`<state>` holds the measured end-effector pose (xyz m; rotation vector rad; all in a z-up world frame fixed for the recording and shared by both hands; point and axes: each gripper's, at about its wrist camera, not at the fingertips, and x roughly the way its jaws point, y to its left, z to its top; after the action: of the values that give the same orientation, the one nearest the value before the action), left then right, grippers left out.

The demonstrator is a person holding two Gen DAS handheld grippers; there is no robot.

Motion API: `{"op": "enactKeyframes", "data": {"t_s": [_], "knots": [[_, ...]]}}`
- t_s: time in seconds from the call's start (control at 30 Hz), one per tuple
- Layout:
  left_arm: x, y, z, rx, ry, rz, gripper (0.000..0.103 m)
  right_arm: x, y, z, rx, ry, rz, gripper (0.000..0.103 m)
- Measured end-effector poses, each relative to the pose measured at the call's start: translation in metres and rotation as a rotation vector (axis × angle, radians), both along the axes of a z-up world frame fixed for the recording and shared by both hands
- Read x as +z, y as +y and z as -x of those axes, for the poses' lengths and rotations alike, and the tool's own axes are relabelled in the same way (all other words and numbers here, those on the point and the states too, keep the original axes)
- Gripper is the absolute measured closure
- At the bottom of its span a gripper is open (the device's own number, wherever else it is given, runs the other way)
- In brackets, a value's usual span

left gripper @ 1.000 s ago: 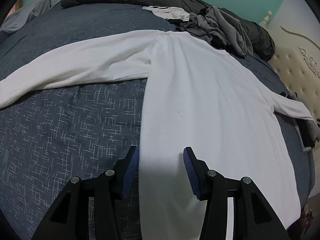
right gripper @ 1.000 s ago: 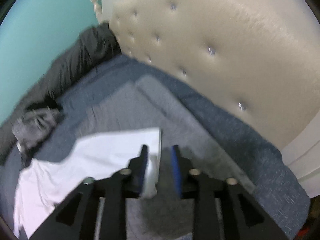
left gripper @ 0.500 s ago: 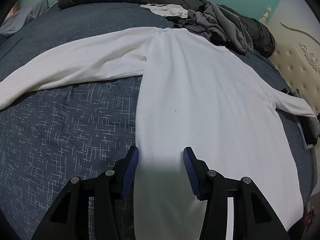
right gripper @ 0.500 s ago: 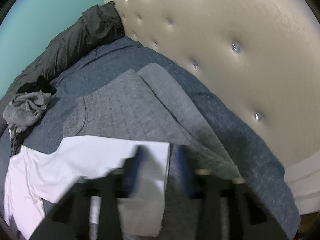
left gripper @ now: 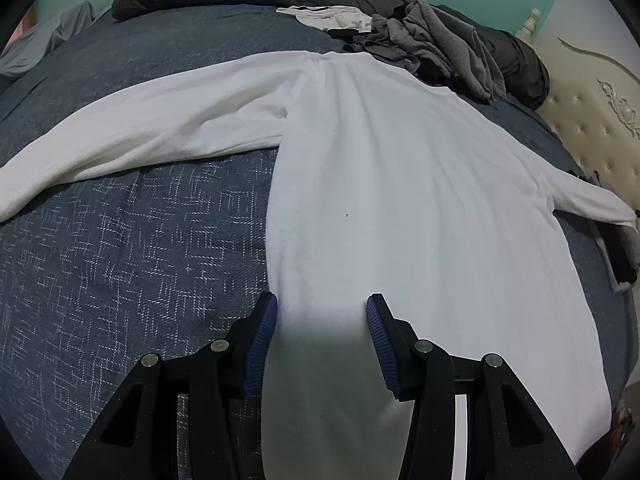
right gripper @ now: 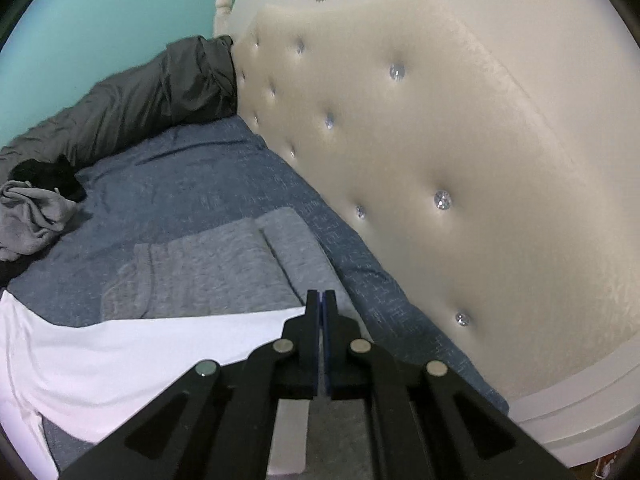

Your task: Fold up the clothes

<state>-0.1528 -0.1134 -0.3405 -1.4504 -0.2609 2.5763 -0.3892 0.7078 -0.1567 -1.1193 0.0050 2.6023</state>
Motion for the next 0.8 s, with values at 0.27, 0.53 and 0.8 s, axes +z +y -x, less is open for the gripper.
{"op": "enactKeyframes", "data": {"t_s": [0.27,0.53,0.8], "knots": [[-0.004,0.000,0.000,-0.002,-0.005,-0.011,0.052,-0.010,0.008,0.003,-0.070,-0.040,-0.014,0.102],[-0.005,0.001,0.002,-0.015,-0.013,-0.004,0.052,0.035,-0.078,-0.022,0.075,0.149,0.019,0.068],[-0.001,0.003,0.015,-0.062,-0.010,0.005,0.052,-0.002,-0.260,0.010,0.519,-0.009,0.138,0.062]]}}
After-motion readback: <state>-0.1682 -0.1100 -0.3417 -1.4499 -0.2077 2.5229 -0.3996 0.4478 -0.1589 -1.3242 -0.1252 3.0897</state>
